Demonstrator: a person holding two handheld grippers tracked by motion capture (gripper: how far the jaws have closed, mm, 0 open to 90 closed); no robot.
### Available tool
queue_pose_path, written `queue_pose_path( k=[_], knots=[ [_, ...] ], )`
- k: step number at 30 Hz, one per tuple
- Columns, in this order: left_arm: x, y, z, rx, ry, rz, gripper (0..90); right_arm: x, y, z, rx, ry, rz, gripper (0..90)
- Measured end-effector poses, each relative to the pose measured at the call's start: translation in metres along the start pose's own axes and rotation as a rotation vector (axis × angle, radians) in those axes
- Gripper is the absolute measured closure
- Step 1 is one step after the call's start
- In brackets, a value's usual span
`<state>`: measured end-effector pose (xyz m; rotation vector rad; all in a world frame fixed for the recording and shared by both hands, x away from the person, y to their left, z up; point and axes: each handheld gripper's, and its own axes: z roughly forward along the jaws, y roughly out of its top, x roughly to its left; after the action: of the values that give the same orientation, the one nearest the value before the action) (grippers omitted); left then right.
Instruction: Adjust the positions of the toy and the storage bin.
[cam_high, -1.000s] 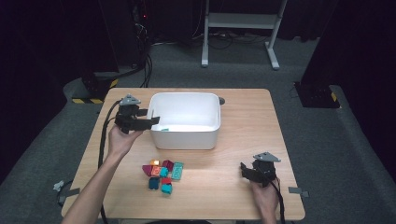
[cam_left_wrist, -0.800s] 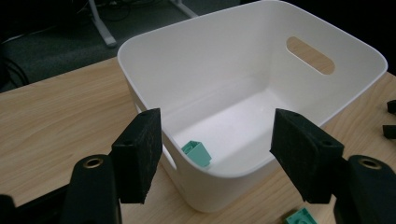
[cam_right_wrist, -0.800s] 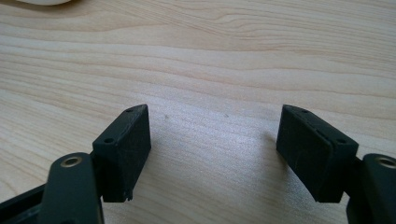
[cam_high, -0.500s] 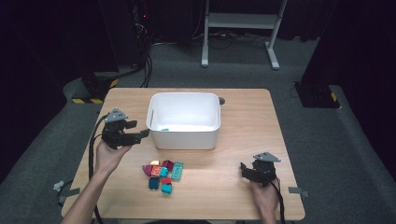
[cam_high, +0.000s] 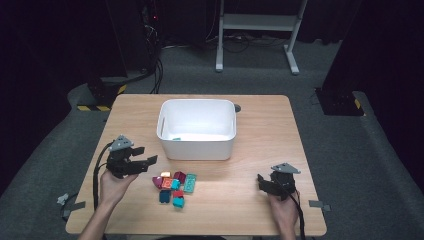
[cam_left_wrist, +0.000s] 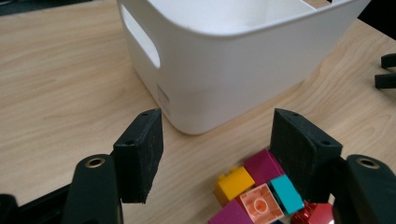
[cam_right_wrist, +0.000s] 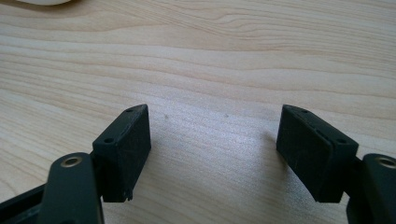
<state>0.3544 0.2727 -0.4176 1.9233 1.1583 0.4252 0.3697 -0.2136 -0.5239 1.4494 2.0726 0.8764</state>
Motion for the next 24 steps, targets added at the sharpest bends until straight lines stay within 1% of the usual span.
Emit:
queue_pose_path(
  k=[3, 9, 11, 14, 17, 24],
  knots=[
    [-0.001, -0.009, 0.001, 0.002, -0.009, -0.019, 35.6, 0.000, 0.000, 0.000, 0.000, 0.000, 0.000, 26.1],
    [-0.006, -0.024, 0.005, 0.016, 0.000, -0.028, 35.8, 0.000, 0.000, 0.000, 0.000, 0.000, 0.000, 26.2],
    [-0.007, -0.028, 0.006, 0.023, 0.011, -0.027, 35.9, 0.000, 0.000, 0.000, 0.000, 0.000, 0.000, 26.1],
    [-0.009, -0.035, 0.009, 0.031, 0.020, -0.037, 36.1, 0.000, 0.000, 0.000, 0.000, 0.000, 0.000, 26.2],
    [-0.011, -0.043, 0.013, 0.051, 0.028, -0.041, 36.3, 0.000, 0.000, 0.000, 0.000, 0.000, 0.000, 26.1],
    [-0.013, -0.056, 0.019, 0.063, 0.038, -0.061, 36.8, 0.000, 0.000, 0.000, 0.000, 0.000, 0.001, 26.1]
  ],
)
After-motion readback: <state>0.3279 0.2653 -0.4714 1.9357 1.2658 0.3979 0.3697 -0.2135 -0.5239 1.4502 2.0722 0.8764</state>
